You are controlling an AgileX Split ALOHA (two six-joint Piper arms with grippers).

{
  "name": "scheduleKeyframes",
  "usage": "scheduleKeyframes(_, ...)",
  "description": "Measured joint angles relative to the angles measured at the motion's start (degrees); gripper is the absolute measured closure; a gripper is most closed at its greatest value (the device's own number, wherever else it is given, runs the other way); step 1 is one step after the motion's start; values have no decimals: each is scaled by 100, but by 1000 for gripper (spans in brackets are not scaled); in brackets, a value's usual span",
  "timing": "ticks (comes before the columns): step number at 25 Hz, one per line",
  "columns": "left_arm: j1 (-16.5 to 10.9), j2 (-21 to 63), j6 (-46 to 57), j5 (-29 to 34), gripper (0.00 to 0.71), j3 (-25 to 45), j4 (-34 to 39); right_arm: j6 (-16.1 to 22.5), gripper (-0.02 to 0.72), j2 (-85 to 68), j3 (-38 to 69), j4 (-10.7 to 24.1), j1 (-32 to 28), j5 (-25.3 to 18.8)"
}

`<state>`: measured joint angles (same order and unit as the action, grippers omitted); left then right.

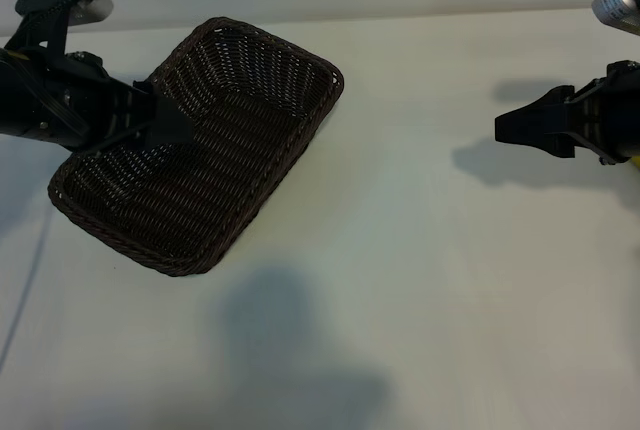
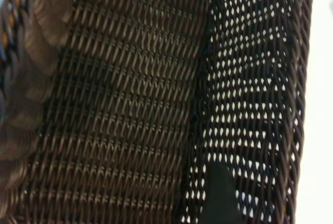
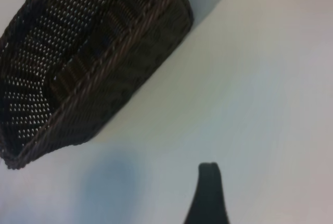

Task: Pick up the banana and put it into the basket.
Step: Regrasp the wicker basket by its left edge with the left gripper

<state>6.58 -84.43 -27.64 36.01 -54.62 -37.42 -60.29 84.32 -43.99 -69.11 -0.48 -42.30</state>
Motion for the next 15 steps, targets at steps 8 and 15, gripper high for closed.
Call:
scheduleKeyframes(8,0,0,626,-236,159,-48,167,0,115,0,0,0,0,0)
scheduleKeyframes(15,0,23,3476,905,159,-499,1805,0,115,0,0,0,0,0)
